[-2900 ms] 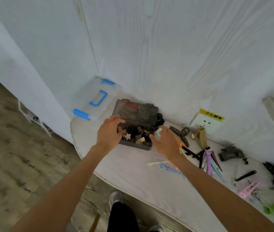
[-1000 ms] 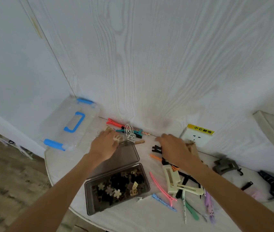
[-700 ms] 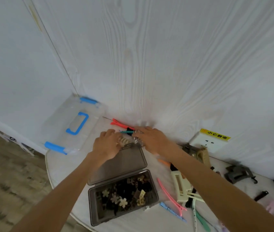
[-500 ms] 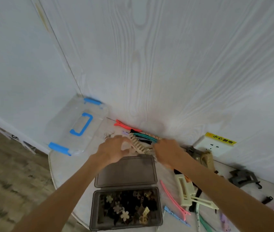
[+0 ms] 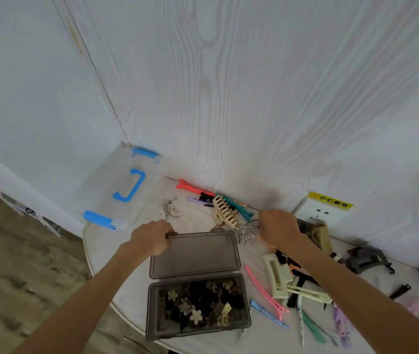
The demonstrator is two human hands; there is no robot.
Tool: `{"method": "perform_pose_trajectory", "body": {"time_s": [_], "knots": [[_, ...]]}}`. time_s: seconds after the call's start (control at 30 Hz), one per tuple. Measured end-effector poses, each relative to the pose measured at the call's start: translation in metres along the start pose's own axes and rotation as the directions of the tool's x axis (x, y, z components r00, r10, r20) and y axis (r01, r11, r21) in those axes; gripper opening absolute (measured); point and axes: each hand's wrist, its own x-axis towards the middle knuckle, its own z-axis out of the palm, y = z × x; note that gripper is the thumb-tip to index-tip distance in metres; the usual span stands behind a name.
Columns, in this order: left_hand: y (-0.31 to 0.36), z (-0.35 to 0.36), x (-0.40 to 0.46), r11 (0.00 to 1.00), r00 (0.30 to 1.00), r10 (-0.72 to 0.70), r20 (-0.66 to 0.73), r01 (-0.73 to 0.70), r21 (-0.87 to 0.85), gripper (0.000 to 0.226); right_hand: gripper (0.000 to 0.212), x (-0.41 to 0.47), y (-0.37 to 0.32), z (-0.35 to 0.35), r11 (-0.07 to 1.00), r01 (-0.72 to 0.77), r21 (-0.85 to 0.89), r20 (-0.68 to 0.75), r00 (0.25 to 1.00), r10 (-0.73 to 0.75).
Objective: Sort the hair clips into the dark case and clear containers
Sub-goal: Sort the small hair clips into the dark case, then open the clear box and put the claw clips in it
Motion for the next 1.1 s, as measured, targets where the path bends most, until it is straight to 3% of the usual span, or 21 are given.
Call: {"method": "perform_pose_trajectory", "body": {"time_s": [0.23,0.37,0.47,0.53,0.67,0.8,0.93,1.0,1.1], "knots": [[0.023,-0.031,-0.012,0.976,0.913,0.059,-0.403,-0.137,-0.168,0.018,0.024,-0.014,0.009,-0.008,0.995,-0.021,0.098,-0.059,0.998,0.027],[0.022,-0.047,-0.012,0.972,0.763,0.059,-0.644,-0.192,-0.139,0.015,0.027,-0.022,0.015,-0.009,0.984,-0.018,0.176,-0.097,0.995,0.036],[0.019,-0.05,-0.012,0.968,0.672,0.044,-0.739,-0.211,-0.134,0.016,0.029,-0.029,0.018,-0.005,0.974,0.025,0.225,-0.129,0.992,0.004],[0.02,-0.046,-0.011,0.968,0.65,0.035,-0.759,-0.211,-0.136,0.023,0.033,-0.035,0.02,-0.004,0.951,0.077,0.301,-0.142,0.989,-0.035],[0.02,-0.033,-0.017,0.975,0.669,0.112,-0.735,-0.216,-0.048,0.058,0.032,-0.049,0.02,-0.006,0.891,0.175,0.419,-0.19,0.976,-0.103],[0.006,-0.029,-0.032,0.985,0.693,0.047,-0.719,-0.15,-0.081,0.065,0.025,-0.053,0.007,-0.015,0.814,0.203,0.544,-0.186,0.975,-0.119],[-0.019,-0.033,-0.04,0.955,0.776,-0.18,-0.604,-0.01,-0.298,0.071,0.029,-0.045,-0.021,-0.032,0.753,0.214,0.623,-0.128,0.977,-0.172],[-0.035,-0.034,-0.041,0.868,0.734,-0.354,-0.58,0.027,-0.496,0.074,0.034,-0.041,-0.04,-0.045,0.73,0.251,0.636,-0.111,0.966,-0.235],[-0.064,-0.03,-0.043,0.802,0.646,-0.479,-0.594,0.046,-0.596,0.072,0.041,-0.025,-0.08,-0.067,0.717,0.347,0.604,-0.137,0.932,-0.336]]}}
